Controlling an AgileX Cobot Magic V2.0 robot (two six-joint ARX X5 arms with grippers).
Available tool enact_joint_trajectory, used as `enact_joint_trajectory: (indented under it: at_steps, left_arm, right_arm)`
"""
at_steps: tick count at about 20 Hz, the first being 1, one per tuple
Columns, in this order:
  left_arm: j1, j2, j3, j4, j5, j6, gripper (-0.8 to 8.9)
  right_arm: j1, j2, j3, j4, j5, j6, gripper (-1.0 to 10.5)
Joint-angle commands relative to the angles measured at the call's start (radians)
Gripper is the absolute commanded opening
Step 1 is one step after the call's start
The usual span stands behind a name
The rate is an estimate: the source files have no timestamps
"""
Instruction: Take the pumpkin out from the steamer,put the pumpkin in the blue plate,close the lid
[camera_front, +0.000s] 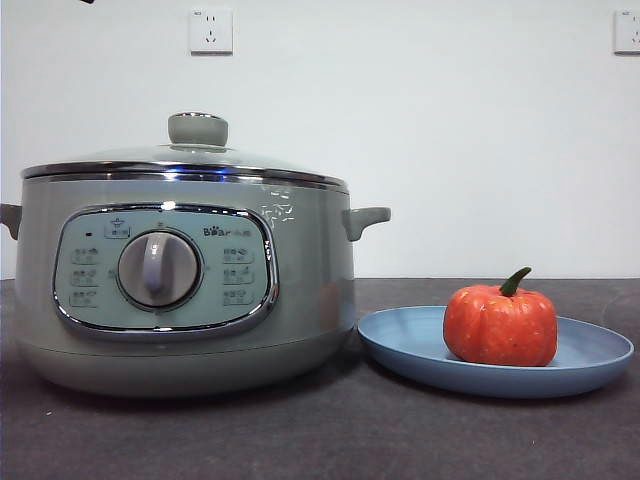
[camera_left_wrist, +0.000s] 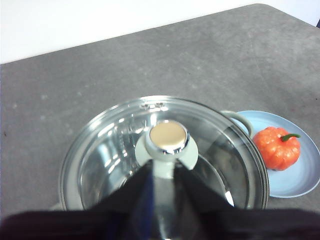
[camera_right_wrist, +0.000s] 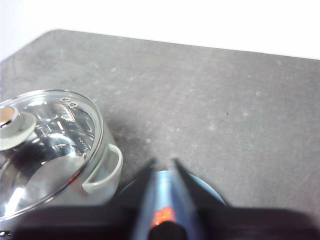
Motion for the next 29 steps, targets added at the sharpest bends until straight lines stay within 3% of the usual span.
enact_joint_trajectory:
  at_steps: [1,3,5,9,12,15,23,26,29]
  left_arm:
    - [0.001,-0.051,-0.074,0.03,0.037,-0.069,-0.09]
    - [0.002,-0.085,-0.117,0.056,0.079,-0.107,-0.09]
    - [0.007,-0.13,-0.166,0.078,0.129,-0.16,-0.09]
    - [0.05,-0.209,-0.267,0.137,0.266,-0.254,-0.1]
    - [0.113,-0.256,-0.353,0.158,0.363,-0.313,-0.1]
    - [0.19,-0.284,-0.422,0.171,0.436,-0.343,-0.1]
    - [0.369,-0.312,-0.529,0.196,0.471,-0.368,-0.1]
    - [0.425,-0.312,-0.569,0.245,0.517,-0.39,-0.1]
    - [0.468,-0.313,-0.576,0.24,0.481,-0.385,-0.1]
  right_arm:
    - [0.001,-0.068,-0.12,0.061,-0.003,0.086,-0.2]
    - [0.0,-0.109,-0.174,0.079,-0.032,0.128,-0.2]
    - [-0.007,-0.146,-0.227,0.094,-0.121,0.171,-0.2]
    - [-0.041,-0.175,-0.287,0.124,-0.299,0.19,-0.2]
    - [-0.087,-0.172,-0.322,0.174,-0.509,0.199,-0.2]
    - [-0.141,-0.167,-0.351,0.199,-0.576,0.199,-0.2]
    - [-0.196,-0.163,-0.481,0.299,-0.589,0.215,-0.2]
    - [-0.196,-0.153,-0.534,0.367,-0.519,0.249,-0.2]
    - [-0.196,-0.146,-0.558,0.376,-0.416,0.249,-0.2]
